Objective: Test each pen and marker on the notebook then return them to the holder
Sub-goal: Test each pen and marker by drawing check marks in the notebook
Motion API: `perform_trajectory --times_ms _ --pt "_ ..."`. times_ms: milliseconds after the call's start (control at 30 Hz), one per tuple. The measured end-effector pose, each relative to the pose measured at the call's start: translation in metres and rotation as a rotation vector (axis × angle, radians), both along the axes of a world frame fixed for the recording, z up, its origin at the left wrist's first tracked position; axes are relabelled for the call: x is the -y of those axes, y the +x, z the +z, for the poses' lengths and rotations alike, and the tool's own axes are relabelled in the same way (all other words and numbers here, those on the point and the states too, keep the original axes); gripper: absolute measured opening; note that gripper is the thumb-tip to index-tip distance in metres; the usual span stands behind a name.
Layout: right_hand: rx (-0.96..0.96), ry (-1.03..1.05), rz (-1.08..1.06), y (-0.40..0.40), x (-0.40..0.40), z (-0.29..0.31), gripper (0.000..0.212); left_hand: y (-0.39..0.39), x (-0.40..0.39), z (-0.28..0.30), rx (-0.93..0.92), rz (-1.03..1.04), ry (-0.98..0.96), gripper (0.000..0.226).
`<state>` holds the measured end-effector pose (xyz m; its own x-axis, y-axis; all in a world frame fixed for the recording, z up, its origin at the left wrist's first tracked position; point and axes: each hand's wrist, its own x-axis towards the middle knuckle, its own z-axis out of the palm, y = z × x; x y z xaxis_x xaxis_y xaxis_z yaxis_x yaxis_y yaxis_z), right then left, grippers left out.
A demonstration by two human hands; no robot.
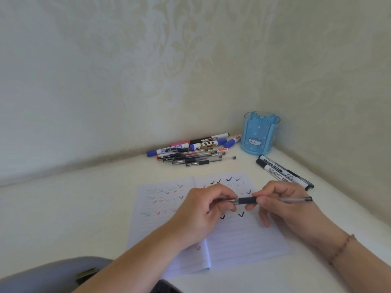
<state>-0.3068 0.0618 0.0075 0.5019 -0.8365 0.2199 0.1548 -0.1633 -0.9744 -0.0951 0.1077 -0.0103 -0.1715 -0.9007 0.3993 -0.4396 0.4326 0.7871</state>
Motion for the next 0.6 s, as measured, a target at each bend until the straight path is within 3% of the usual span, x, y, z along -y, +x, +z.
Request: perform_trajectory --times_ms 200,300,400,500,600 --pt "-0.047 -0.097 -0.093 0.009 -0.014 0.006 0.004 0.003 -0.001 -0.001 -0.028 -0.006 -0.025 0.024" --pt "-0.104 -0.19 -0.135 0.011 -0.017 0.007 0.012 0.001 0.003 0.003 -0.024 -0.01 0.02 0.027" --pt "0.057 -0.169 -0.188 0.004 -0.007 0.009 0.015 -0.003 0.005 0.009 -0.03 0.022 0.087 0.023" --pt "0.111 -0.199 -0.178 -0.021 0.009 0.013 0.026 0.003 0.008 0.012 0.214 0.141 0.112 0.052" --pt "0.053 -0.128 -0.125 -0.042 0.021 0.016 0.073 0.018 0.021 0.021 0.626 0.242 0.152 0.053"
